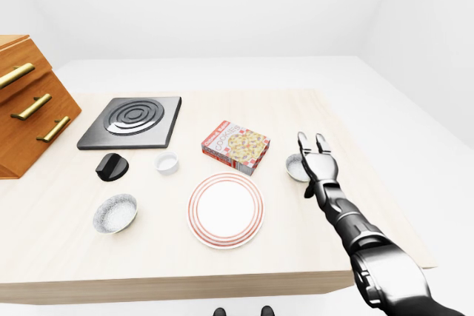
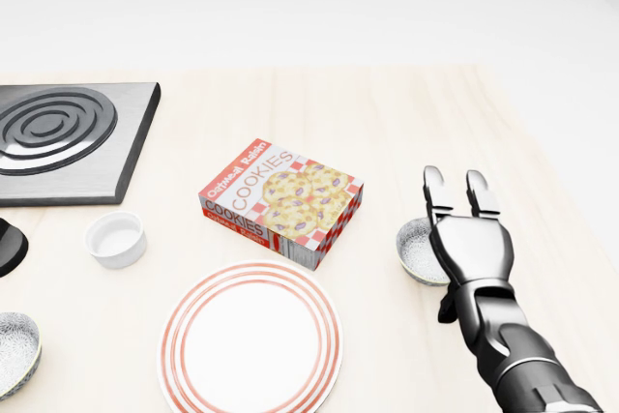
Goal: Pick the akita bowl next to the plate and place it on the plate.
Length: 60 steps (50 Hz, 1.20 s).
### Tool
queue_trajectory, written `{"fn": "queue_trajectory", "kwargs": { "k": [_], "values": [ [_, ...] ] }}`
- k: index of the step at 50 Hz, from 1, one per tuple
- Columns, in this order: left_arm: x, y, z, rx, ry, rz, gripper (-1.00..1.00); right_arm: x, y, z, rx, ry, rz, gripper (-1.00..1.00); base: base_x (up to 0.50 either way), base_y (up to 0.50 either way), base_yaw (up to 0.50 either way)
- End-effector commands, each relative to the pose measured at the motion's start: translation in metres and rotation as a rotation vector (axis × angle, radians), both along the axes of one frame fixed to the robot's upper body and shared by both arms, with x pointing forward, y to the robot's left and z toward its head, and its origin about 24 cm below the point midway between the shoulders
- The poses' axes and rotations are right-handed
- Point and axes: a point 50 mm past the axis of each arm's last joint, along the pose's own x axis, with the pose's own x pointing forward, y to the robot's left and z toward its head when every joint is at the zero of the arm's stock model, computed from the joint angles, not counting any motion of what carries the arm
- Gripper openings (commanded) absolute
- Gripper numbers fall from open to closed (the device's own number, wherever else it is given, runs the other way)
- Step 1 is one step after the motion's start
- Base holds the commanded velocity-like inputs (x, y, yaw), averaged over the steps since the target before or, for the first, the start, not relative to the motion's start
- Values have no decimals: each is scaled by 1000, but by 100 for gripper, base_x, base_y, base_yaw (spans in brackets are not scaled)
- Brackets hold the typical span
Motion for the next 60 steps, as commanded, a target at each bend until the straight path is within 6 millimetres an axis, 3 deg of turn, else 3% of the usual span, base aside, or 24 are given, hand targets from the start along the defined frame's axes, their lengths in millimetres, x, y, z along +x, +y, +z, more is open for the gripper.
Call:
{"fn": "queue_trajectory", "kwargs": {
  "k": [1,12,14,15,33,38,42,48,49,57,60],
  "values": [
    [0,0,0,1,0,1,100,-2,4,-9,-29,65,15,100,0,0,0],
    [0,0,1,4,-1,0,100,-1,7,-10,-34,75,25,100,0,0,0],
    [1,0,-1,-2,1,-1,100,-3,7,-12,-30,84,21,-22,0,0,0],
    [0,0,-1,-2,0,-1,100,-2,7,-11,-24,78,18,-100,0,0,0],
    [0,0,1,3,-1,0,100,-3,4,-12,-8,80,1,-100,0,0,0],
    [1,0,-2,-6,1,1,100,1,1,-5,-32,58,9,-100,0,0,0],
    [1,0,-2,-6,1,2,100,11,1,12,-108,4,53,-100,0,0,0],
    [0,0,-1,-3,0,2,100,27,-3,55,-177,-176,84,-100,0,0,0],
    [0,0,-1,-3,-1,1,100,28,-6,70,-188,-246,76,-100,0,0,0],
    [-1,0,0,1,-1,2,100,17,-4,139,-252,-401,88,-100,0,0,0],
    [0,0,-4,-9,2,1,100,9,-2,156,-258,-422,95,-100,0,0,0]
  ]
}}
